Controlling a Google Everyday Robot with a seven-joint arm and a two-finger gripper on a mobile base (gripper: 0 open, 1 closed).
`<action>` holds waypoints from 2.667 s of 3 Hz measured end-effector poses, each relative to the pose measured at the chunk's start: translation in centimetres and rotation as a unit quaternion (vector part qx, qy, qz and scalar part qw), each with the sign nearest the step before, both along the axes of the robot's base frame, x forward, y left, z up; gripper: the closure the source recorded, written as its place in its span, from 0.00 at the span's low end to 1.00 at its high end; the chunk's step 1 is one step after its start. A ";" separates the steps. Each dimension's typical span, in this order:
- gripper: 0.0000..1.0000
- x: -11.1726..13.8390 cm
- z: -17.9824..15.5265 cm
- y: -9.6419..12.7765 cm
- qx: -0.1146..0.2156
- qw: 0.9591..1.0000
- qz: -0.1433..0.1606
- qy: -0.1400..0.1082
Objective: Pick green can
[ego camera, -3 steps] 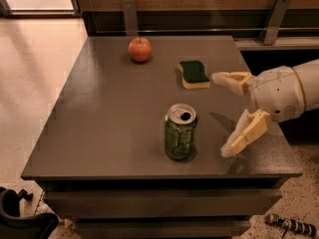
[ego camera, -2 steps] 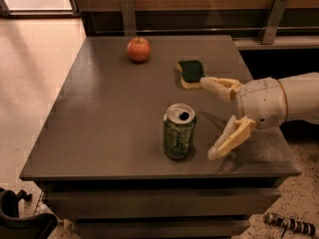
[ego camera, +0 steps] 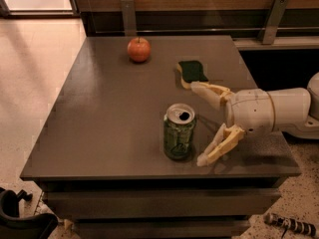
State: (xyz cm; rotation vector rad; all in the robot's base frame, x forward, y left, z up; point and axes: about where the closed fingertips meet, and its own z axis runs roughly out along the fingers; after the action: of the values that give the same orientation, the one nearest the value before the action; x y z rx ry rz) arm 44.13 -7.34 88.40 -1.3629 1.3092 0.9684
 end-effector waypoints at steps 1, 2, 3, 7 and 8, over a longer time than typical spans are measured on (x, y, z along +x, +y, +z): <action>0.00 -0.3 -0.8 0.9 -0.014 1.000 0.001 0.001; 0.25 -1.0 -1.0 2.0 -0.023 1.000 0.003 -0.007; 0.47 -1.0 -0.9 2.1 -0.023 1.000 0.005 -0.007; 1.00 -0.6 1.2 2.7 -0.032 0.999 0.011 -0.017; 1.00 0.4 5.0 3.0 -0.047 0.998 0.016 -0.036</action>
Offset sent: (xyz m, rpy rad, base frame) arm -0.0160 0.0251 -0.0126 -0.0628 -0.0291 -0.0035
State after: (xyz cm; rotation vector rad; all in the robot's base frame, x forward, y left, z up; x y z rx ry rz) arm 44.50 -4.34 93.43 -1.4803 1.2964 0.8800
